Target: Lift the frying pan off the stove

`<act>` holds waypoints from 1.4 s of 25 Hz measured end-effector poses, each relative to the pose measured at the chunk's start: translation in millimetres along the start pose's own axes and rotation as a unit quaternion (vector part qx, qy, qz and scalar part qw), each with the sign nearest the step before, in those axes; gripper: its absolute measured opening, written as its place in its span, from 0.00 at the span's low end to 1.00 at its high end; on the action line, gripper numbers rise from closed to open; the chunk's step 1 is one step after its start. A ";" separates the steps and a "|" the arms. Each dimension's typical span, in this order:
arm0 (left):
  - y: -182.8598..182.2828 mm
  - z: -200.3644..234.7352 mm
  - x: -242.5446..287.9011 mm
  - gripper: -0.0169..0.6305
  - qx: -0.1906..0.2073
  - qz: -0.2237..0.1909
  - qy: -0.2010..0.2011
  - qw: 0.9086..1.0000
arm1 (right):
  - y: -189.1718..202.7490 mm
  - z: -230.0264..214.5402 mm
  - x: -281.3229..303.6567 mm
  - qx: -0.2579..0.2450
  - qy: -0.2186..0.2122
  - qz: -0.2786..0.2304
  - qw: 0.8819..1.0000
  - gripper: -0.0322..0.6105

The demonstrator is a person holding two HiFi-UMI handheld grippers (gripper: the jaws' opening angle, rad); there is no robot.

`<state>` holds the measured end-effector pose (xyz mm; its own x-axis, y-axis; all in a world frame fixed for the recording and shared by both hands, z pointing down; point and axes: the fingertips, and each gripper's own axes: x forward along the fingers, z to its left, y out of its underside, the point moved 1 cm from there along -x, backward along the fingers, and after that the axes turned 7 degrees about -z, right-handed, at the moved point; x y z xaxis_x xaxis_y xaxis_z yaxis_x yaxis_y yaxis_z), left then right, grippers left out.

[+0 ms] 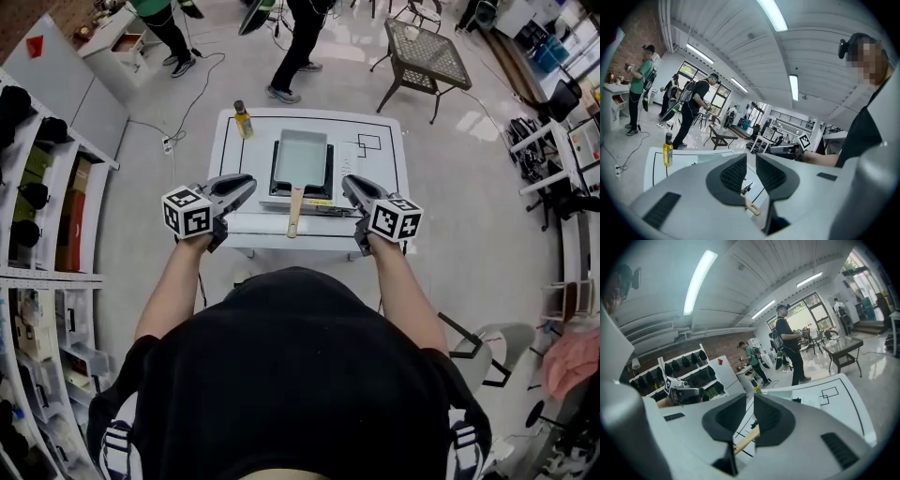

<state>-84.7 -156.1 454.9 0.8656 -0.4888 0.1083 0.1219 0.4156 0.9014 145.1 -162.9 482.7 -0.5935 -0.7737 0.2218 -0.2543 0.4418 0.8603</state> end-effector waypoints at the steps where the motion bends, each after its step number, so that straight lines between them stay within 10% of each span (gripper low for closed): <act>1: -2.2 0.3 -0.3 0.13 -0.005 -0.004 0.005 1.000 | 0.0 0.9 0.5 0.000 0.003 -0.001 1.000 0.13; 35: 17.2 28.5 5.6 0.17 -0.030 0.030 0.022 0.999 | 31.6 -1.0 22.7 0.018 0.024 0.026 0.999 0.16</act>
<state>-91.6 -173.5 482.9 0.8924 -0.4282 0.1422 0.0964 0.4889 0.8670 124.4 -167.0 515.4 -0.5702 -0.7696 0.2875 -0.2528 0.4973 0.8299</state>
